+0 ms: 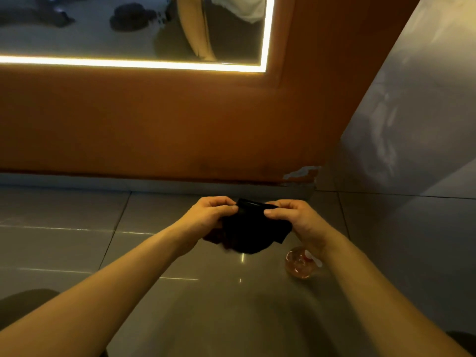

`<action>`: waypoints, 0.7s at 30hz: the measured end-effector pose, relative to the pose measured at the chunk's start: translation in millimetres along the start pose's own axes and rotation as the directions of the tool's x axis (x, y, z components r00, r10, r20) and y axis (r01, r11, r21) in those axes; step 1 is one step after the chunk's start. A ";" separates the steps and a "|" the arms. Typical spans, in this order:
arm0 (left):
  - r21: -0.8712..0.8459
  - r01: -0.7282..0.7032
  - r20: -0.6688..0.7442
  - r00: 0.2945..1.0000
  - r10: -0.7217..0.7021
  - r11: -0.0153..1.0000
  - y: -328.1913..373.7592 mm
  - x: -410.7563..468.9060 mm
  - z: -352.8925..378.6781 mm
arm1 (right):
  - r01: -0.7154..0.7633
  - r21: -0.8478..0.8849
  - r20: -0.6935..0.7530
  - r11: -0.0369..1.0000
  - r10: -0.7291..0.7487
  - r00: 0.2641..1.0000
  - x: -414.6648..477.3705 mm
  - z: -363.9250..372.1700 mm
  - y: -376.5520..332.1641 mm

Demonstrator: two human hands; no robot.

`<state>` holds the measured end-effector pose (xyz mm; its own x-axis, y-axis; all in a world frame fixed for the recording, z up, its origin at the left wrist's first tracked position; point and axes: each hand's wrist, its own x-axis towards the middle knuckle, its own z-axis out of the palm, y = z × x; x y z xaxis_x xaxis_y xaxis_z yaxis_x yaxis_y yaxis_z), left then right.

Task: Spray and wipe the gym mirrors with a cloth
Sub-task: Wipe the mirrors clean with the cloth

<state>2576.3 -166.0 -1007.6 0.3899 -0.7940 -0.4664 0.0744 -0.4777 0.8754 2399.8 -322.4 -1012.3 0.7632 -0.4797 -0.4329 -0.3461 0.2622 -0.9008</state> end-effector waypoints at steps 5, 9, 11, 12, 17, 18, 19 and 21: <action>-0.031 -0.092 -0.067 0.994 0.089 0.995 14.9 9.6 8.9 | 0.108 0.180 -0.146 0.978 -0.082 0.986 0.3 1.4 -18.6; -0.159 -0.001 0.004 1.000 0.001 0.987 30.9 0.0 6.7 | -0.020 0.283 -0.233 0.959 0.089 0.968 1.2 8.3 -33.3; -0.150 0.063 0.019 0.998 -0.061 0.987 36.2 -15.5 7.7 | -0.118 0.388 -0.236 0.914 0.222 0.946 -9.8 13.6 -44.7; -0.178 0.091 0.002 0.996 -0.092 0.980 40.1 -26.5 9.7 | -0.171 0.448 -0.215 0.878 0.291 0.932 -19.4 15.5 -51.6; -0.498 0.161 -0.118 0.961 -0.250 0.852 76.8 -115.3 7.7 | -0.357 0.518 -0.074 0.777 0.457 0.886 -91.6 29.8 -102.6; -0.525 0.168 -0.138 0.950 -0.279 0.834 90.2 -136.4 5.7 | -0.379 0.511 -0.053 0.772 0.468 0.882 -106.3 32.1 -120.2; -0.537 0.170 -0.163 0.940 -0.300 0.826 108.7 -158.0 3.4 | -0.378 0.500 -0.044 0.779 0.459 0.887 -120.4 33.9 -141.2; -0.549 0.154 -0.198 0.931 -0.306 0.822 155.8 -197.6 -2.2 | -0.307 0.522 -0.030 0.796 0.376 0.926 -150.6 39.1 -190.4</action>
<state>2512.8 -82.7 -778.8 0.5218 -0.5186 -0.6773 0.6250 -0.3079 0.7173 2372.1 -267.3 -774.2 0.5600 -0.3707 -0.7410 -0.2249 0.7927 -0.5666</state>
